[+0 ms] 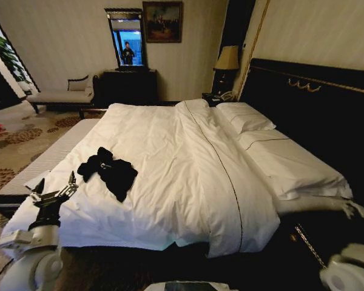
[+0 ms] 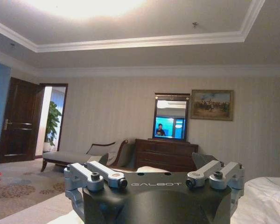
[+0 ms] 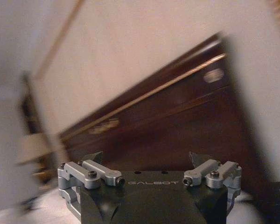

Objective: Fold the clothes on the bed.

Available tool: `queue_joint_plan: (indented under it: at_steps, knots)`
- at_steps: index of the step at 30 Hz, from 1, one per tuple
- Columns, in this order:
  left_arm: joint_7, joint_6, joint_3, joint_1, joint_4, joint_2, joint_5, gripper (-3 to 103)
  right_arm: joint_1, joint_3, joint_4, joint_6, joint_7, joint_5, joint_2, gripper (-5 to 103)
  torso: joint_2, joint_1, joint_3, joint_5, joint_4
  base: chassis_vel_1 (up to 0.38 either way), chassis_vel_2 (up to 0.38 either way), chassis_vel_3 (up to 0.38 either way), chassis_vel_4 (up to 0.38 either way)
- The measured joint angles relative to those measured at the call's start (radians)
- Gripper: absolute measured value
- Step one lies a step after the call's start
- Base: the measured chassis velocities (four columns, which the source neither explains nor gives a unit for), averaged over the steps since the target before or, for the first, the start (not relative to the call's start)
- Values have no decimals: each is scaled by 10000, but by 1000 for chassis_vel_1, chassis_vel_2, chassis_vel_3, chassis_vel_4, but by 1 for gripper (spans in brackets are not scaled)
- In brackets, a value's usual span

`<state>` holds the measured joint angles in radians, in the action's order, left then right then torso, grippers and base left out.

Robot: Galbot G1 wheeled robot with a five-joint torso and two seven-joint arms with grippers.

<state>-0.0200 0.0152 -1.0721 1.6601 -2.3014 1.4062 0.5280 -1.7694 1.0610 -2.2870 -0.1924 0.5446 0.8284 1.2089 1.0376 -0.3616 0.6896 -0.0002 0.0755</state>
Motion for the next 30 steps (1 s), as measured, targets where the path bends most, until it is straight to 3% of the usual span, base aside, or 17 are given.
queue_joint_plan:
  at_steps: [2, 5, 7, 9, 10, 14, 17, 24, 30]
  knots:
    - [13, -10, -10, 76, -52, 29, 0, 100, 121, -229, 0, -82, -130, -40, -129, 100, -1, -1, 1, 1, 0, 0, 0, 0, 0]
    - [74, -94, 7, 347, -214, 56, -53, 100, 803, -1421, 226, -551, -1342, -772, -669, 100, 0, -1, 0, 3, -7, 0, 0, 0, 0]
    - [81, -96, 83, 373, -235, 4, -76, 100, 882, -1668, 297, -671, -1787, -1055, -713, 100, 0, -1, 0, 2, -10, 0, 0, 0, 0]
    - [109, -132, 246, 480, -275, -76, -157, 100, 959, -2229, 449, -852, -2650, -1557, -785, 100, 0, -1, 0, 2, 16, 0, 0, 0, 0]
    - [122, -188, 283, 573, -295, -60, -206, 100, 1038, -2475, 509, -882, -2889, -1706, -861, 100, 0, -1, 0, 0, 8, 0, 0, 0, 0]
    - [161, -371, 388, 823, -342, 47, -361, 100, 1302, -3171, 758, -1008, -3344, -2080, -1017, 100, 0, -1, 0, 1, -8, 0, 0, 0, 0]
    - [192, -452, 453, 920, -377, 106, -458, 100, 1414, -3497, 936, -1079, -3505, -2358, -966, 100, 0, -1, 1, 3, -6, 0, 0, 0, 0]
    - [209, -482, 639, 922, -443, 203, -674, 100, 1482, -3926, 1295, -1118, -3677, -2817, -187, 100, 1, 1, -2, 1, 3, 16, 66, -14, -82]
    - [218, -608, 811, 892, -377, 344, -836, 100, 1591, -4216, 1738, -1192, -3679, -3144, 367, 100, 0, 1, -1, 2, 3, 22, 288, -36, -311]
